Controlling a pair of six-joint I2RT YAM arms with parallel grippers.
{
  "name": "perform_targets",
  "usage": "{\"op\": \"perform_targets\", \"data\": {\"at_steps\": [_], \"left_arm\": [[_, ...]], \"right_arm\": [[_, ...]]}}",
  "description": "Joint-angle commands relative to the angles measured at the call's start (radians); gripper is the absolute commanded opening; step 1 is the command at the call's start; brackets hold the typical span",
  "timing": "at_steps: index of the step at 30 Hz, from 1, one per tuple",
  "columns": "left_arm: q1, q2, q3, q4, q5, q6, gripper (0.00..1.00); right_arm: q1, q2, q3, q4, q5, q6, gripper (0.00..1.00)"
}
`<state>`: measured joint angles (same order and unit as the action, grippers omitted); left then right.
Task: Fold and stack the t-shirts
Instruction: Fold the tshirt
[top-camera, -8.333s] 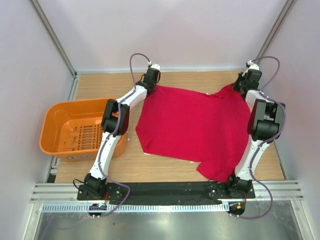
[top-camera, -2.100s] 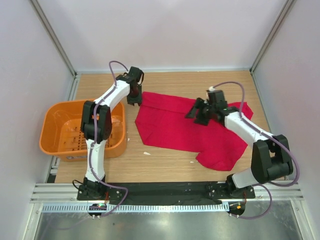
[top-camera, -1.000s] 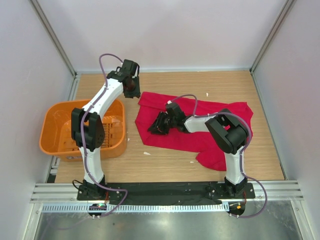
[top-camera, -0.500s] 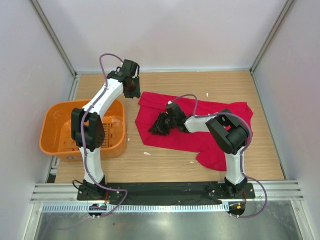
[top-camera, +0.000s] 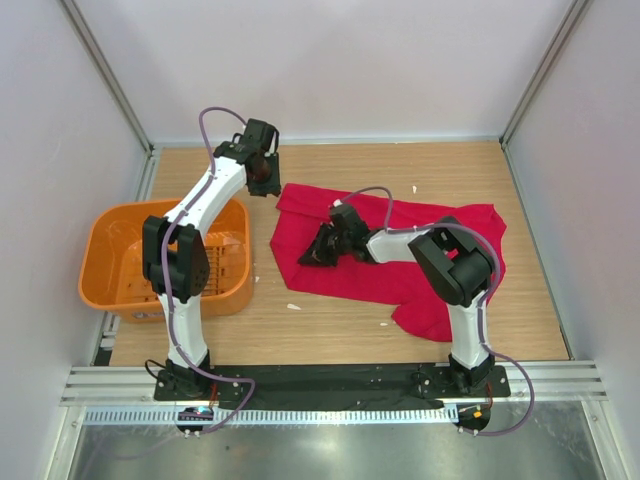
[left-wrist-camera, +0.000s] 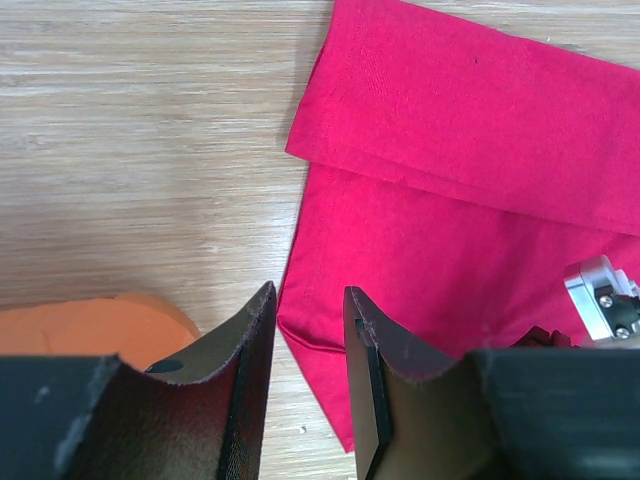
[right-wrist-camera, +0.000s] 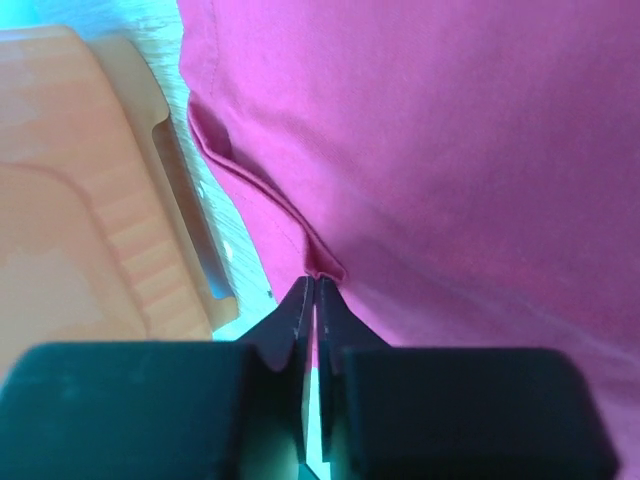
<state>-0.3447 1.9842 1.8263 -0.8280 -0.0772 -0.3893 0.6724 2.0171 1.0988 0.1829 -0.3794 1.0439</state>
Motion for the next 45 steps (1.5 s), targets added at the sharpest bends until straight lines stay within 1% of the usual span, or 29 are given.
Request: {"op": "perform_targets", "data": {"at_steps": [1,4,9,12,13,14,15,17,18,19,20,21,22,23,24,25,26,27,28,29,30,32,33,35,36,37,38,40,45], "left_arm": [[0.001,-0.056,0.007,-0.002,0.01,0.006,0.35],[0.001,-0.059,0.008,0.0,0.01,0.001,0.35],[0.001,-0.062,0.014,-0.002,0.005,0.003,0.35],[0.001,-0.062,0.014,-0.005,-0.002,0.004,0.35],[0.001,-0.062,0.011,-0.002,-0.007,0.004,0.35],[0.001,-0.062,0.011,-0.002,-0.007,0.006,0.35],[0.001,-0.061,0.013,-0.003,-0.01,0.009,0.35],[0.0,-0.062,0.01,-0.01,-0.015,0.012,0.35],[0.001,-0.064,0.005,-0.008,-0.018,0.013,0.35],[0.001,-0.064,0.001,0.001,-0.018,0.017,0.35],[0.001,-0.062,-0.004,0.003,-0.018,0.015,0.36],[0.001,-0.059,-0.004,0.006,-0.019,0.015,0.36],[0.001,-0.048,-0.002,0.007,-0.016,0.015,0.36],[0.001,-0.041,0.002,0.007,-0.016,0.015,0.36],[0.001,-0.035,0.013,0.004,-0.013,0.012,0.36],[0.001,-0.027,0.021,0.004,-0.003,0.01,0.36],[0.001,-0.007,0.028,0.007,0.001,0.009,0.36],[0.0,0.004,0.039,0.01,0.005,0.01,0.35],[0.0,0.019,0.047,0.015,0.007,0.009,0.35],[-0.002,0.04,0.051,0.018,0.007,0.006,0.34],[-0.004,0.054,0.053,0.027,0.007,0.003,0.32],[-0.01,0.073,0.05,0.069,-0.001,0.001,0.28],[-0.019,0.097,0.047,0.087,-0.007,-0.008,0.28],[-0.03,0.125,0.053,0.145,-0.013,-0.008,0.27],[-0.043,0.164,0.063,0.153,-0.047,-0.006,0.27],[-0.048,0.189,0.106,0.147,-0.062,-0.006,0.26],[-0.051,0.211,0.122,0.139,-0.078,-0.011,0.26],[-0.054,0.26,0.143,0.13,-0.124,-0.031,0.26],[-0.053,0.314,0.192,0.135,-0.165,-0.02,0.26]], "right_arm": [[0.006,0.008,0.058,0.009,-0.01,-0.015,0.04],[0.016,0.002,0.072,0.009,-0.019,-0.007,0.02],[0.076,0.012,0.116,0.015,-0.047,0.042,0.01],[0.134,0.045,0.15,0.09,-0.085,0.14,0.02],[0.145,0.066,0.154,0.157,-0.12,0.168,0.03],[0.15,0.063,0.151,0.193,-0.13,0.236,0.07],[0.148,0.04,0.088,0.296,-0.13,0.275,0.18],[0.119,-0.07,-0.009,0.363,-0.107,0.298,0.3],[0.099,-0.11,-0.055,0.337,-0.102,0.262,0.43],[0.055,-0.139,-0.056,0.213,-0.102,0.205,0.48],[0.037,-0.194,-0.048,0.148,-0.105,0.156,0.51],[0.02,-0.216,-0.027,0.089,-0.11,0.063,0.58],[-0.022,-0.243,-0.017,-0.013,-0.105,0.03,0.6],[-0.048,-0.295,-0.017,-0.054,-0.101,0.004,0.61],[-0.081,-0.334,-0.026,-0.141,-0.076,-0.042,0.61],[-0.115,-0.368,-0.036,-0.176,-0.055,-0.062,0.61],[-0.202,-0.444,-0.06,-0.247,-0.032,-0.083,0.58],[-0.249,-0.481,-0.074,-0.352,0.024,-0.1,0.54],[-0.296,-0.513,-0.089,-0.399,0.049,-0.142,0.51],[-0.406,-0.549,-0.117,-0.44,0.069,-0.163,0.46],[-0.459,-0.595,-0.126,-0.521,0.085,-0.182,0.45],[-0.571,-0.63,-0.148,-0.571,0.094,-0.237,0.43],[-0.659,-0.639,-0.161,-0.61,0.086,-0.258,0.42],[-0.755,-0.65,-0.159,-0.66,0.068,-0.329,0.42],[-0.82,-0.649,-0.152,-0.692,0.065,-0.352,0.43],[-0.845,-0.646,-0.148,-0.713,0.057,-0.375,0.44],[-0.875,-0.643,-0.136,-0.733,0.057,-0.419,0.45],[-0.927,-0.643,-0.134,-0.757,0.047,-0.446,0.46],[-0.935,-0.655,-0.171,-0.722,0.016,-0.438,0.46]]}}
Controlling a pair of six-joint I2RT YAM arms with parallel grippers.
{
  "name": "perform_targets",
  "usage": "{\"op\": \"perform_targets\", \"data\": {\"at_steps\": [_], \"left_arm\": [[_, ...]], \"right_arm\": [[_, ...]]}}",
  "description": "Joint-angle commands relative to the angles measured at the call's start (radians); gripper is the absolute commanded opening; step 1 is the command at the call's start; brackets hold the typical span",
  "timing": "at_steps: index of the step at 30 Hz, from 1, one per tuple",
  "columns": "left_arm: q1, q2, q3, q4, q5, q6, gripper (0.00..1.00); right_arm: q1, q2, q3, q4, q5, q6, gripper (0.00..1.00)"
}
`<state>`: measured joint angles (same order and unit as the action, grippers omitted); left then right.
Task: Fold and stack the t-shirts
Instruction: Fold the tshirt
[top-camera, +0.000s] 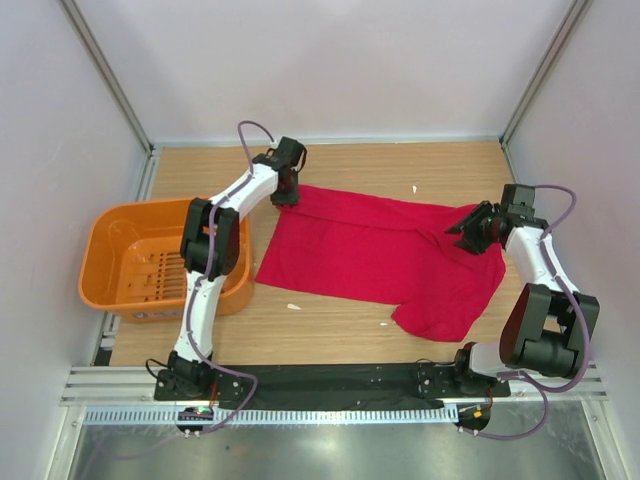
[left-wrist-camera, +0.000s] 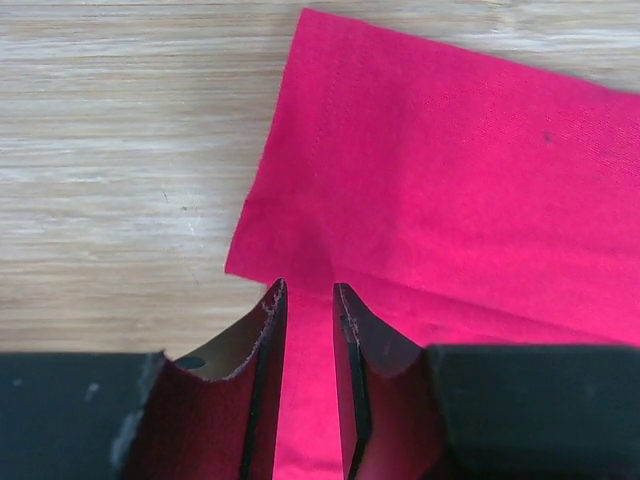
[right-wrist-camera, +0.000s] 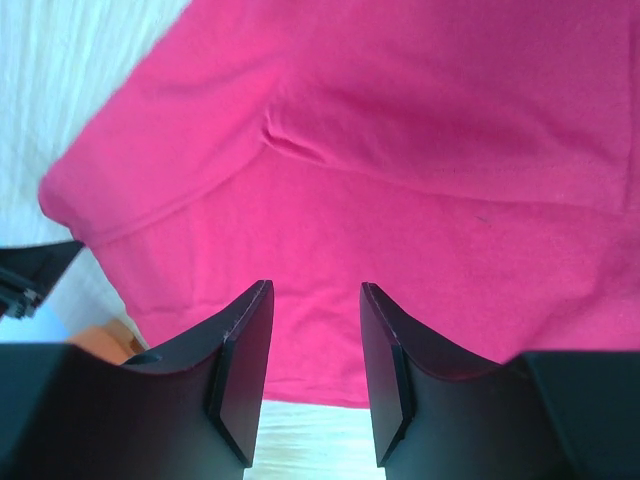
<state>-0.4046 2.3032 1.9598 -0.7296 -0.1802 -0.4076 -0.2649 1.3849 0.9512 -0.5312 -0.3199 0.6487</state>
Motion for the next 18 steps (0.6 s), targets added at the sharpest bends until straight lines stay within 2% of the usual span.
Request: {"op": "perform_targets", "data": {"at_steps": [1,2,4,11,18], "left_arm": [[0.007,0.001,0.062,0.038,-0.064,0.009,0.25],[0.013,-0.001,0.06,0.038,-0.062,0.012,0.19],[0.021,-0.008,0.036,0.053,-0.051,0.016,0.17],[0.076,0.005,0.039,0.053,-0.012,0.001,0.2],[0.079,0.033,0.057,0.041,-0.01,-0.002,0.22]], "right_arm": [[0.003,-0.024,-0.034,-0.001,-0.048,-0.038,0.46],[0.003,-0.027,-0.049,0.003,-0.05,-0.037,0.46],[0.003,-0.029,-0.06,0.007,-0.048,-0.043,0.46],[0.003,-0.032,-0.072,0.003,-0.039,-0.058,0.46],[0.003,-0.03,-0.069,0.005,-0.039,-0.064,0.46]]}}
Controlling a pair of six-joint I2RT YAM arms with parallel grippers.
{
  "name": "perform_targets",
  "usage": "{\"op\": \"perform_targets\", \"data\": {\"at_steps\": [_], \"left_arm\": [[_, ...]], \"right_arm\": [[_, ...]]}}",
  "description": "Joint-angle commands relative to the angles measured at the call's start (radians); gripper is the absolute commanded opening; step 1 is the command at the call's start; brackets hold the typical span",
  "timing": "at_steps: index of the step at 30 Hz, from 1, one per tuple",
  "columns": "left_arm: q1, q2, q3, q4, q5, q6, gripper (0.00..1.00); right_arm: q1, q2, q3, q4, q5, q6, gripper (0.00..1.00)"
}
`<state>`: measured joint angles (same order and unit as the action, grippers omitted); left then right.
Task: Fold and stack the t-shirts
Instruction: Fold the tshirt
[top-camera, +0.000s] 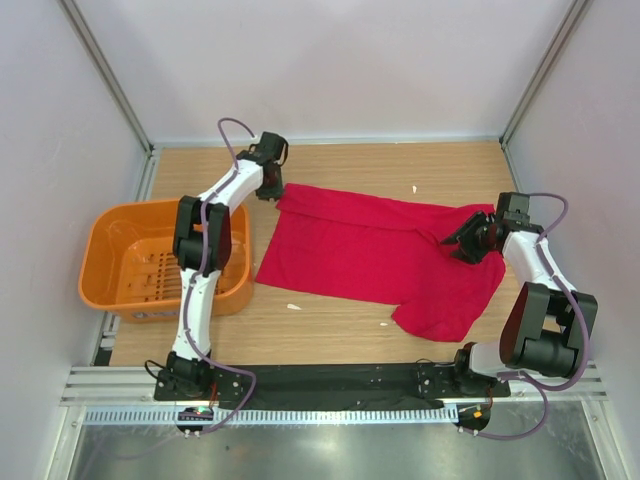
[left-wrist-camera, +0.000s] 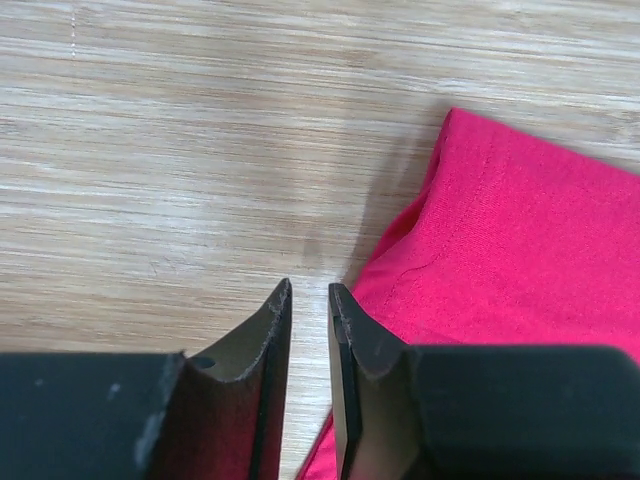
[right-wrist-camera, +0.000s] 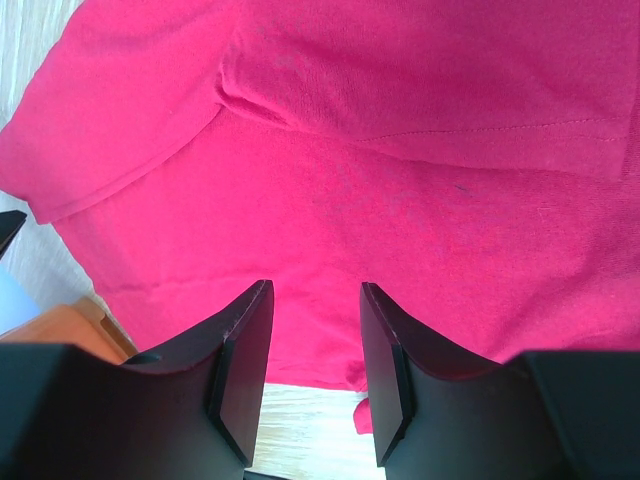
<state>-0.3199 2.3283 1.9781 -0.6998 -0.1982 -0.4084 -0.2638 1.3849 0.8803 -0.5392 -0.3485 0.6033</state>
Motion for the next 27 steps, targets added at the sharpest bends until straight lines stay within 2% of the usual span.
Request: {"op": "perform_targets", "data": {"at_steps": [1,13,20,27], "left_arm": [[-0.004,0.012,0.041,0.008,0.014,-0.003,0.23],[-0.002,0.002,0.015,0.011,0.06,-0.038,0.32],[-0.002,0.0,-0.022,0.0,0.077,-0.087,0.31],[0.001,0.023,-0.025,-0.021,0.071,-0.128,0.24]], "right_arm": [[0.001,-0.032,0.002,0.013,-0.012,-0.019,0.46],[0.001,-0.041,-0.027,0.028,-0.021,-0.011,0.46],[0.001,-0.046,-0.021,0.024,-0.012,-0.013,0.46],[0.001,-0.044,-0.003,0.007,0.008,-0.004,0.46]]}}
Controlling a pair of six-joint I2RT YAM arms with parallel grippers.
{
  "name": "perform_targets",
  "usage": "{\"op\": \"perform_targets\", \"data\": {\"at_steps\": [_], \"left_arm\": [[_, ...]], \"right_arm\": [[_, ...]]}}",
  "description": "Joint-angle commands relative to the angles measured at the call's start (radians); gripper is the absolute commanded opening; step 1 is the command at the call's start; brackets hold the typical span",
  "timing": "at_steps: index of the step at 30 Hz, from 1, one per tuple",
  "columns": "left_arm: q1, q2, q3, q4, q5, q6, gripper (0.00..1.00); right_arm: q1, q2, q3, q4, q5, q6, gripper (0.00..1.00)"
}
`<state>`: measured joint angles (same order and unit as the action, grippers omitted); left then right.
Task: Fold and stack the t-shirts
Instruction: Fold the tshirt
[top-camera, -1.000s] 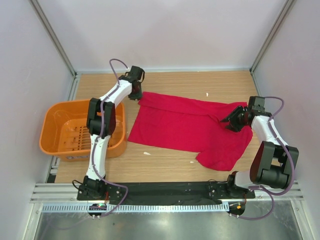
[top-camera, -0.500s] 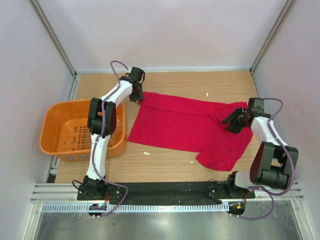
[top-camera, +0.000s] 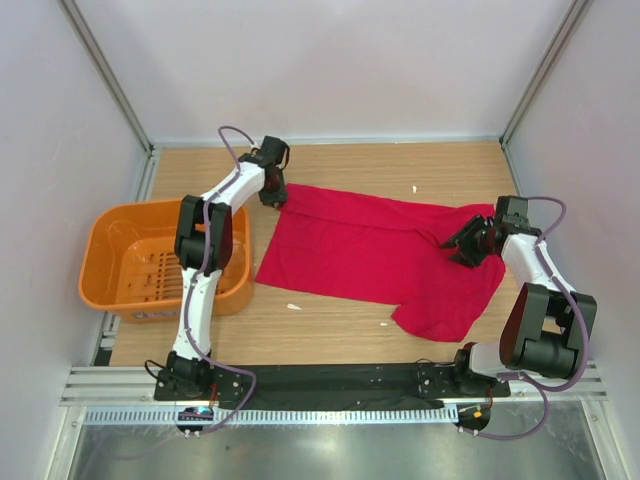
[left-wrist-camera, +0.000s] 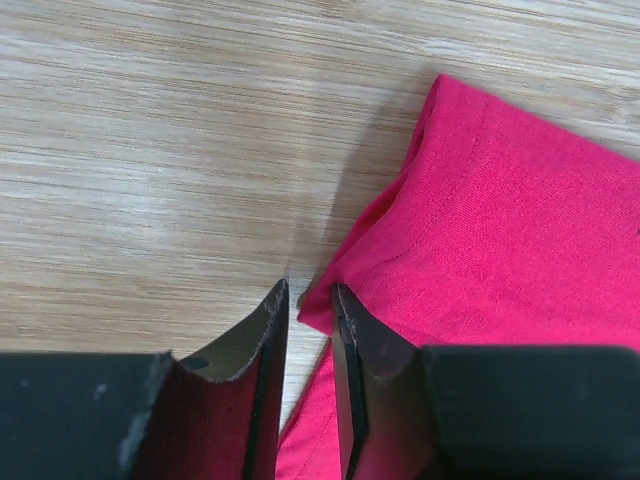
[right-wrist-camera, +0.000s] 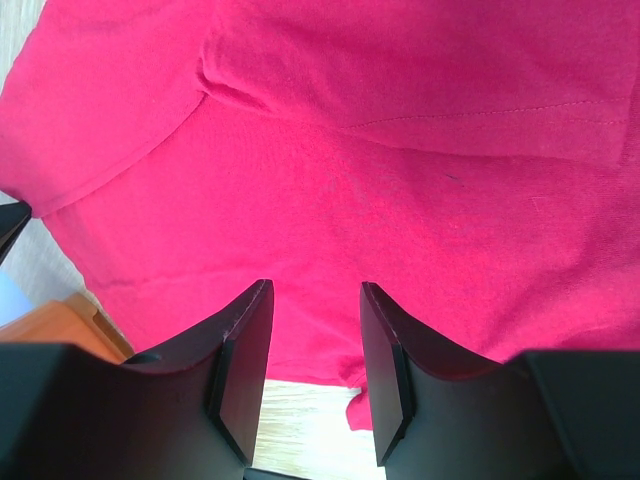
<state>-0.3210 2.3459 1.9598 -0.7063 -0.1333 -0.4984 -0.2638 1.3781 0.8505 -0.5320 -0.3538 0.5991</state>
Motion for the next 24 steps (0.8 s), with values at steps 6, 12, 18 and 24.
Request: {"op": "perform_targets", "data": {"at_steps": [6,12,18,24], "left_arm": [[0.014,0.03,0.001,-0.031,0.029,-0.075,0.19],[0.016,-0.029,-0.058,-0.028,0.005,-0.081,0.38],[0.016,-0.039,-0.087,-0.061,0.02,-0.129,0.33],[0.017,-0.011,-0.073,-0.081,0.023,-0.201,0.33]], "right_arm": [[0.0,-0.019,0.056,-0.128,0.197,0.028,0.52],[-0.008,0.006,0.067,-0.137,0.184,0.007,0.54],[-0.008,0.007,0.079,-0.122,0.168,0.005,0.54],[-0.008,-0.007,0.071,-0.131,0.173,-0.004,0.54]]}}
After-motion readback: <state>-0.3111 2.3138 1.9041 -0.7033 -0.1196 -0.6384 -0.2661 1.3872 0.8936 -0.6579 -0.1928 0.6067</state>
